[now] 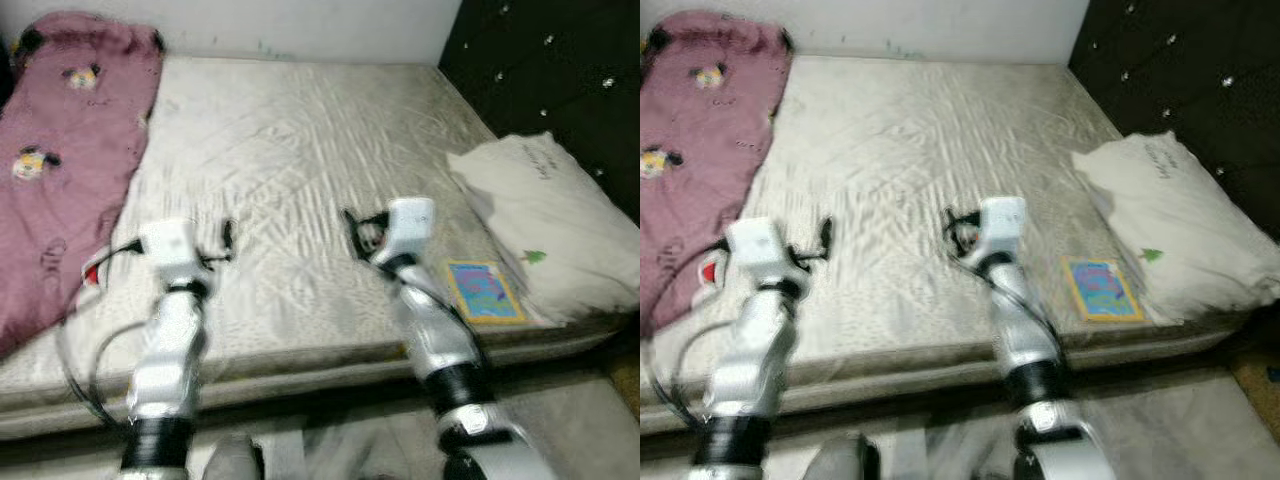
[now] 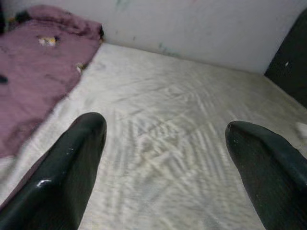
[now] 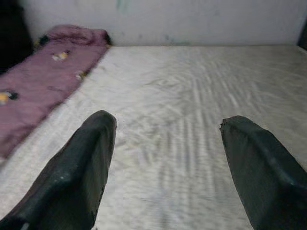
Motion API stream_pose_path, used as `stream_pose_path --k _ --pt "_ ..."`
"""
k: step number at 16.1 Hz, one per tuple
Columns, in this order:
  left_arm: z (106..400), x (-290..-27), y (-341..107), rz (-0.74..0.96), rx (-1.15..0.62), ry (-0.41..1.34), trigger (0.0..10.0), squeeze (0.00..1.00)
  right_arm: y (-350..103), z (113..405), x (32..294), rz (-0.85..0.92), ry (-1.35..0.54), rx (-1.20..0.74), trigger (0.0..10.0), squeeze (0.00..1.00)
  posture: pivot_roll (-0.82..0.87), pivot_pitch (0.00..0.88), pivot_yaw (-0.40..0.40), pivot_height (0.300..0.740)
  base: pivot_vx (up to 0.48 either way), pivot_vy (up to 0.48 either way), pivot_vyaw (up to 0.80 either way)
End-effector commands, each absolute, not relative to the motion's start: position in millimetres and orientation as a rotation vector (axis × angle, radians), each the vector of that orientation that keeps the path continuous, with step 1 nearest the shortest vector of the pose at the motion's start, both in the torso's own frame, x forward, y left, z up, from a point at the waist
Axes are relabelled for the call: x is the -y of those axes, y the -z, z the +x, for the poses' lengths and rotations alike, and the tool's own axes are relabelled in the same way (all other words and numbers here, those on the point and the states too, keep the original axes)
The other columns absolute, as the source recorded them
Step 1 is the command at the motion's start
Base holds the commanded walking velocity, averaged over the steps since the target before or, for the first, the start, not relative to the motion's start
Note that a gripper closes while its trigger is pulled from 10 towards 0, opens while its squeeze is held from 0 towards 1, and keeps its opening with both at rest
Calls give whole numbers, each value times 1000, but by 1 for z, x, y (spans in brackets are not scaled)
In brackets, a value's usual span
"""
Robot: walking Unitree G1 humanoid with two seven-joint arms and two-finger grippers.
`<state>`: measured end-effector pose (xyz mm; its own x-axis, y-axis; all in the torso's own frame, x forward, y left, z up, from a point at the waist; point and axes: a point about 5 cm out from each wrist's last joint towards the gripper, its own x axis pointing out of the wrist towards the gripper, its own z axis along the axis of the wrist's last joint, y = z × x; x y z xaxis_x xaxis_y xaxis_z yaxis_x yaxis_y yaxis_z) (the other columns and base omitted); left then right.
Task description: Clean up the room
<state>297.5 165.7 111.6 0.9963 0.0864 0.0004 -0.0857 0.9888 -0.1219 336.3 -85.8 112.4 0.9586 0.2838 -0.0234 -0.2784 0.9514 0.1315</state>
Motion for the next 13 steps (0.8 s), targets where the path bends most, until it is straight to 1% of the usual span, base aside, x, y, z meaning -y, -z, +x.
stream_pose_path --k 1,10,13 --pt "298 -156 -112 -141 5 -58 10000 0 -109 337 98 112 -255 -60 10000 0 115 0 -89 740 0 480 0" --pt "298 -155 -113 -150 9 -60 10000 0 -109 339 98 110 -252 -71 10000 0 111 0 -89 740 0 480 0" --pt "297 -155 -117 -150 44 -57 10000 0 -109 339 98 109 -252 -76 10000 0 110 0 -90 740 0 0 0"
